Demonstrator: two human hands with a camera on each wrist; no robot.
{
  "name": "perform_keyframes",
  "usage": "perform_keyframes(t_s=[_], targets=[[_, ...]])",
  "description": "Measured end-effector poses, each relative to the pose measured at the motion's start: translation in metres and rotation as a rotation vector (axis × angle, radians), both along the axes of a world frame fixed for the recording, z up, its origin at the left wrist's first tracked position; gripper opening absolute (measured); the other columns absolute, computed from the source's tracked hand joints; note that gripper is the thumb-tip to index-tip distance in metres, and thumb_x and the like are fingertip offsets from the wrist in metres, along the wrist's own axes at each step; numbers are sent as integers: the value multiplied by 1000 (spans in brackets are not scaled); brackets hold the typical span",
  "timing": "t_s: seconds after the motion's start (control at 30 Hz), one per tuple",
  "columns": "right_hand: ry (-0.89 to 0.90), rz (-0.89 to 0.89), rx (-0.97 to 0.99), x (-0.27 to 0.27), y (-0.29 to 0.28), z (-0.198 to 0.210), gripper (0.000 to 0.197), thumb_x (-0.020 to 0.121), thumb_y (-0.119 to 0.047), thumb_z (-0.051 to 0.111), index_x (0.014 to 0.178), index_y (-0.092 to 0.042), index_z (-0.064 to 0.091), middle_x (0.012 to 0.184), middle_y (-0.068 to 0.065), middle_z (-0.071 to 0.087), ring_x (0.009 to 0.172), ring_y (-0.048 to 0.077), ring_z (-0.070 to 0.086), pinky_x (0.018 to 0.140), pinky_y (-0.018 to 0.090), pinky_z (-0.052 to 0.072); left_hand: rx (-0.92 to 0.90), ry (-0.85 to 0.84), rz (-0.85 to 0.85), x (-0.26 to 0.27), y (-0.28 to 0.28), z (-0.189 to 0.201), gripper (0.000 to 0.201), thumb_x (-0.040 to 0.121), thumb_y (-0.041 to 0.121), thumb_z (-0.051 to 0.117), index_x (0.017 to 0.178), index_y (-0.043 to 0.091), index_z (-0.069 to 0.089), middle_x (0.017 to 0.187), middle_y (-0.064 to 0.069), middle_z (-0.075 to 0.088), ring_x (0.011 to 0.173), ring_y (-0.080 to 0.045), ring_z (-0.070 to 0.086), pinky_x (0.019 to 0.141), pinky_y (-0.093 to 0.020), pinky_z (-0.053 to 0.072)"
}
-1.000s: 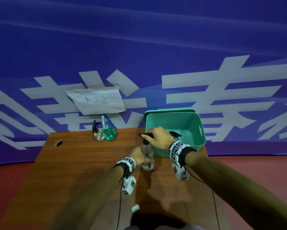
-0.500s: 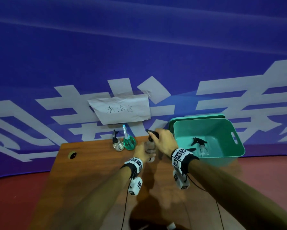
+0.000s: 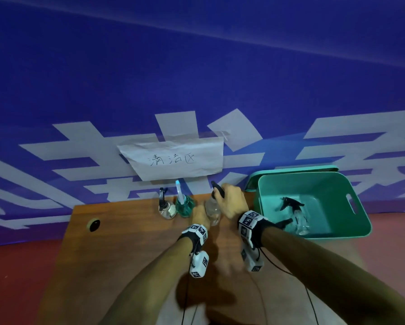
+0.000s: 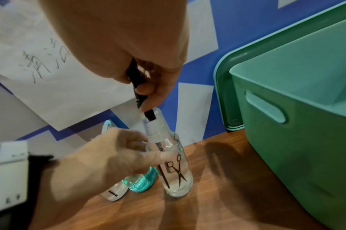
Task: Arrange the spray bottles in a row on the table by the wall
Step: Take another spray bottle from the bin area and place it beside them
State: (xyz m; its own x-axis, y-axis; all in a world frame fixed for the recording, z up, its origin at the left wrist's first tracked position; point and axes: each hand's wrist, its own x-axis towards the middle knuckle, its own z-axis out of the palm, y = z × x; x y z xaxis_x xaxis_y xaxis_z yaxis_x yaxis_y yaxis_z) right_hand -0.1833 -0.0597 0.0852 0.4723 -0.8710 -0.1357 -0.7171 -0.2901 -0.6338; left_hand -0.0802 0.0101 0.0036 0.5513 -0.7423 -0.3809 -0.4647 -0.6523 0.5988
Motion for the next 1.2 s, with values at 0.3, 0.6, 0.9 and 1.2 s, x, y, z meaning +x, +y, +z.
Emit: perform_keyframes(t_s=[0.3, 0.6, 0.9, 1.2], targets=[[-44, 2, 42, 48, -18, -15, 26, 100, -31, 55, 82, -14, 47, 89, 16, 67, 88, 40, 66, 67, 33, 39, -82, 71, -5, 35, -24, -1, 27, 95, 7, 60, 120, 14, 66, 108, -7, 72, 96, -22, 67, 77, -27, 46], [7, 17, 100, 72, -12, -20, 26, 100, -32, 53, 111, -8, 51, 102, 18, 69, 93, 39, 68, 76, 42, 53, -46, 5, -23, 56, -37, -14, 6, 99, 23, 57, 99, 25, 62, 93, -5, 70, 86, -26, 66, 74, -31, 52], [-8, -139, 348, 78, -23, -16, 36, 93, -36, 61, 108, -3, 58, 105, 16, 67, 84, 29, 59, 71, 32, 44, -8, 82, 22, 58, -34, -11, 25, 93, 28, 61, 73, 15, 54, 67, -6, 47, 63, -20, 42, 61, -29, 40], [30, -173, 378, 81, -22, -20, 33, 89, -40, 58, 105, -12, 55, 101, 10, 64, 88, 31, 63, 76, 36, 53, -67, 456, 277, 53, -28, 6, 47, 100, 20, 49, 53, 21, 49, 45, 10, 46, 53, -15, 41, 64, -26, 37]])
